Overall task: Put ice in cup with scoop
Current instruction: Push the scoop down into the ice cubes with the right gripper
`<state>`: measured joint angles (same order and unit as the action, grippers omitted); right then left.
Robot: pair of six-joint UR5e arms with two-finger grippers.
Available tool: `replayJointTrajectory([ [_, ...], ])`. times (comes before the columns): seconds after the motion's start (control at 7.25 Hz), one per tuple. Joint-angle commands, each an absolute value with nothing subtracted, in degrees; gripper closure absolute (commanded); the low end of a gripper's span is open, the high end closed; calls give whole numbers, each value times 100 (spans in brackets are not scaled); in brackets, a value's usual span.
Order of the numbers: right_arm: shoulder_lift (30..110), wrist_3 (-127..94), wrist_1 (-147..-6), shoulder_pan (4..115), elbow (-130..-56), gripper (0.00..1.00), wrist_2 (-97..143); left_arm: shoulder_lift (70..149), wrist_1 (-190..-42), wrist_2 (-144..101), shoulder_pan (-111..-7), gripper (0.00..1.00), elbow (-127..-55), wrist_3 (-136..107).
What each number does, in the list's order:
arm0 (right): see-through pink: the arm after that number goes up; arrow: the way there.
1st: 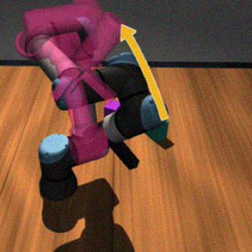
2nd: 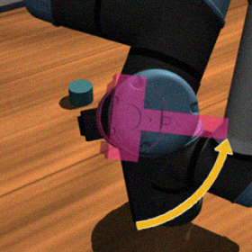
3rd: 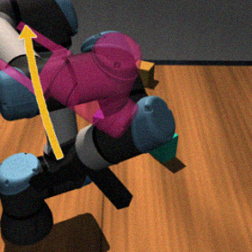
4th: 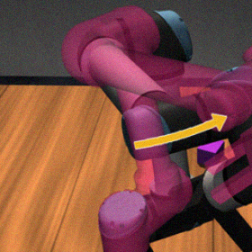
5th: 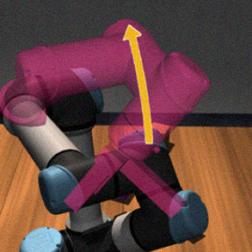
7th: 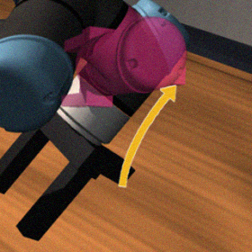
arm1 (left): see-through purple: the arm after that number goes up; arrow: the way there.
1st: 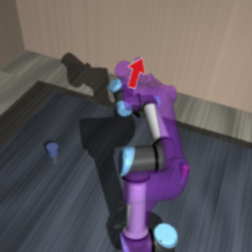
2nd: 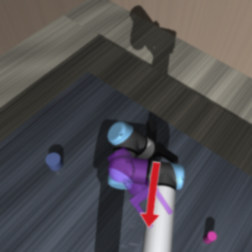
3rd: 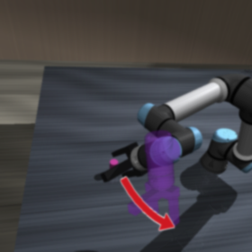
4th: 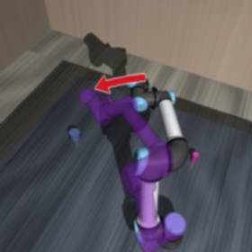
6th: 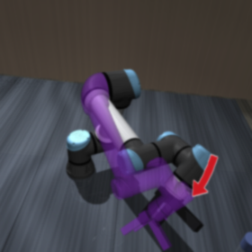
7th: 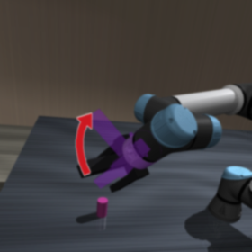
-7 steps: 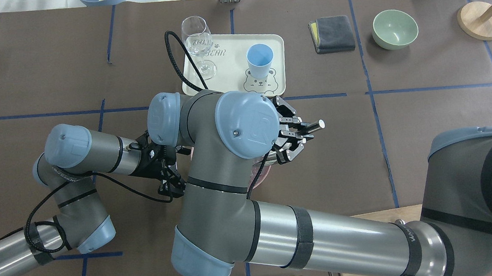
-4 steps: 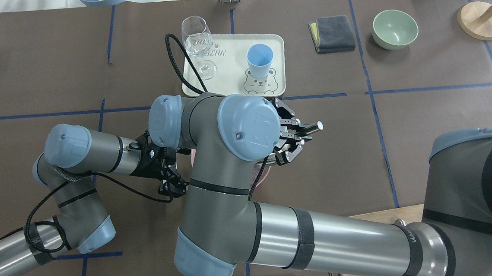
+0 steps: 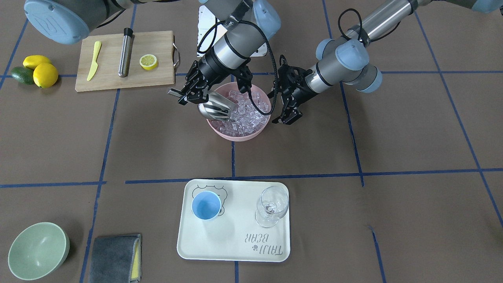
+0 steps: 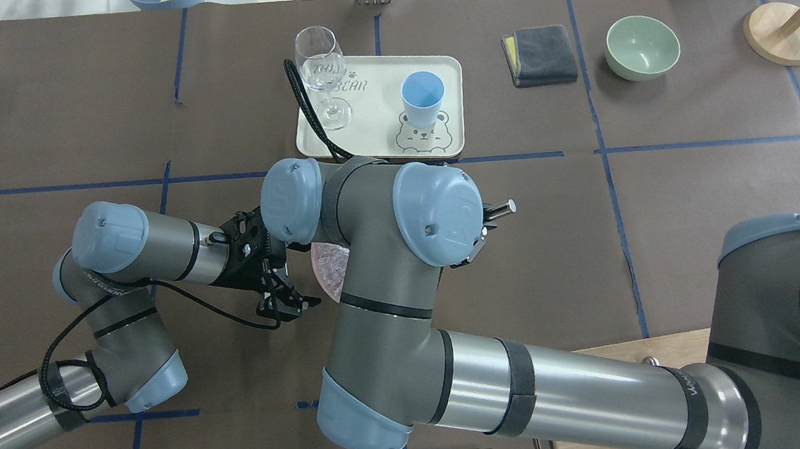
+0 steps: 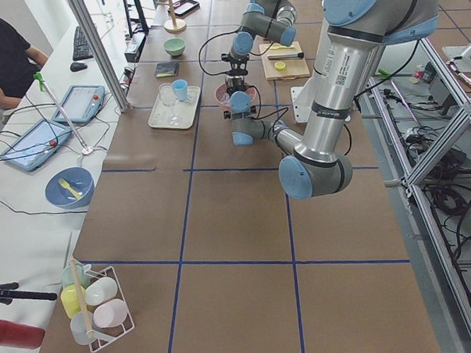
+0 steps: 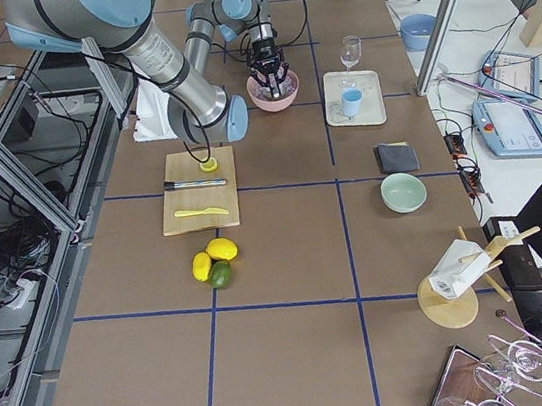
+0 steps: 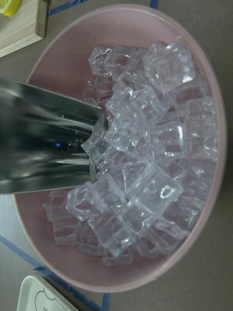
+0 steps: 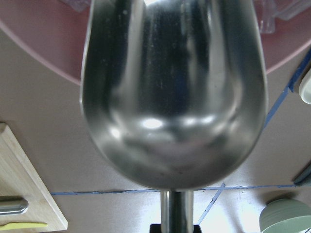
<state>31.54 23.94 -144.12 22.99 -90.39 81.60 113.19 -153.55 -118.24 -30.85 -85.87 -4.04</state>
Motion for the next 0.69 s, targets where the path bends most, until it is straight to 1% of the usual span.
replayJointTrajectory([
  [0.0, 3296, 2408, -14335, 2311, -9324, 100, 8183, 11390, -15468, -11821, -3085, 0, -8587, -422],
  [0.28, 3313, 2408, -14283, 2329, -9430, 100, 8209, 11408, -15679, -11752, -3076, 0, -8587, -571],
  [0.55, 3645, 2399, -13818, 2338, -9692, 100, 8209, 11408, -15680, -11751, -3085, 0, -8578, -563],
])
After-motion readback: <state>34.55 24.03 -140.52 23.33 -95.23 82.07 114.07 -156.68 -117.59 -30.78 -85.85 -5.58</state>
